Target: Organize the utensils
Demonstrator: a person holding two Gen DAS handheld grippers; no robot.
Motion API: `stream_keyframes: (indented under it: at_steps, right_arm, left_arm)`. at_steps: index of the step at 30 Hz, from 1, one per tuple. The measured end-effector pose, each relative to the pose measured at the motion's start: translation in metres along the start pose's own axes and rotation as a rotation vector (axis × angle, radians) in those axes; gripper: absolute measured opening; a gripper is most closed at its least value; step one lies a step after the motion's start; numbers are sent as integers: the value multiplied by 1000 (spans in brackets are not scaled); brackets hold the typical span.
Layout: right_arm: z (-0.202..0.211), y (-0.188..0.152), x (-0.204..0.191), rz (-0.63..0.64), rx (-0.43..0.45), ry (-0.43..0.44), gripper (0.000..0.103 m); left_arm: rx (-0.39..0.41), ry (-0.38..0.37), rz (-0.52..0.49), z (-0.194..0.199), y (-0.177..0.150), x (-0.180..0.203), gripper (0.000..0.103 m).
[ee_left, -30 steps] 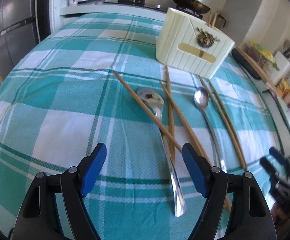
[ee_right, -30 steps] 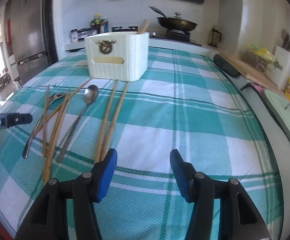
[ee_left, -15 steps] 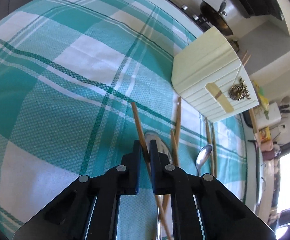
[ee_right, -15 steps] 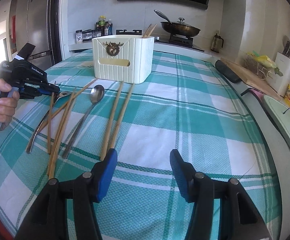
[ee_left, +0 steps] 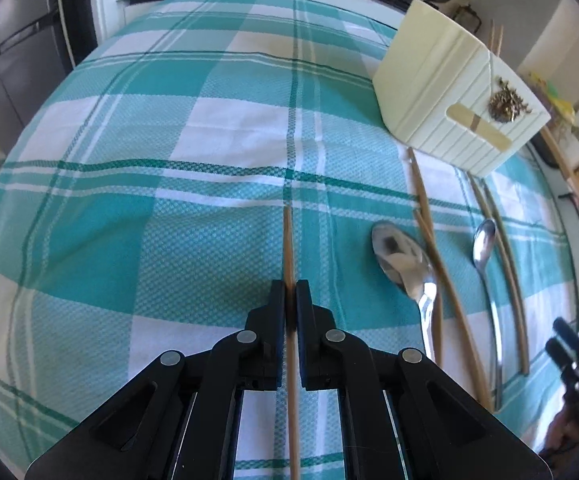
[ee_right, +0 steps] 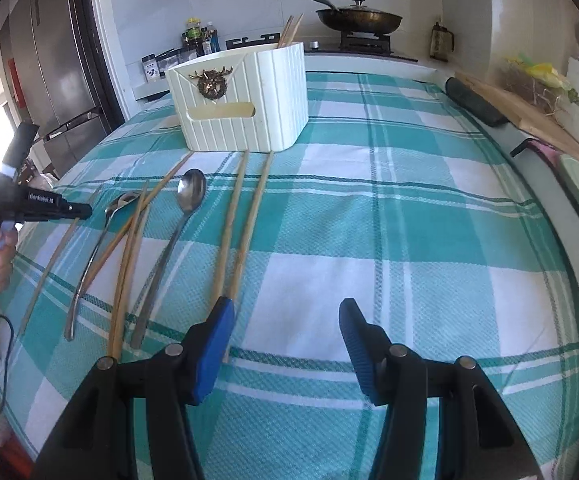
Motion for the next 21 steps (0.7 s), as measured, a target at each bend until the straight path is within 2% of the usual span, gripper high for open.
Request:
stream_keyframes:
  at_steps: [1, 5, 8, 10, 12, 14, 21]
  right_arm:
    - [-6, 4, -1, -2, -10, 8, 55]
    - [-33, 23, -8, 11, -66, 44, 35]
    - [-50, 29, -12, 22, -109, 56, 23]
    - [-59, 29, -15, 39, -136, 57, 19]
    - [-61, 29, -19, 71, -138, 31, 16]
    - [-60, 29, -17, 69, -143, 6, 7]
    - [-37, 9, 3, 28, -160, -52, 7]
  left_arm:
    - [12, 25, -20, 1, -2, 3, 7]
    - [38, 76, -67, 6, -11, 7, 29]
    - [50, 111, -89, 11, -21, 6, 35]
    - [56, 132, -103, 15, -28, 3, 39]
    - [61, 149, -109, 18, -34, 1, 43]
    - [65, 162, -110, 21, -39, -1, 47]
    - [75, 174, -124, 34, -62, -9, 57]
Point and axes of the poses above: each gripper's, at about its wrist camera, not at the fingertips, and z roughly against the way its jaws point, x to its right, y to its top, the point moved 3 cm from there along -z, roughly the way its jaws point, and after that the axes turned 7 degrees about y, right-handed, at the moved point
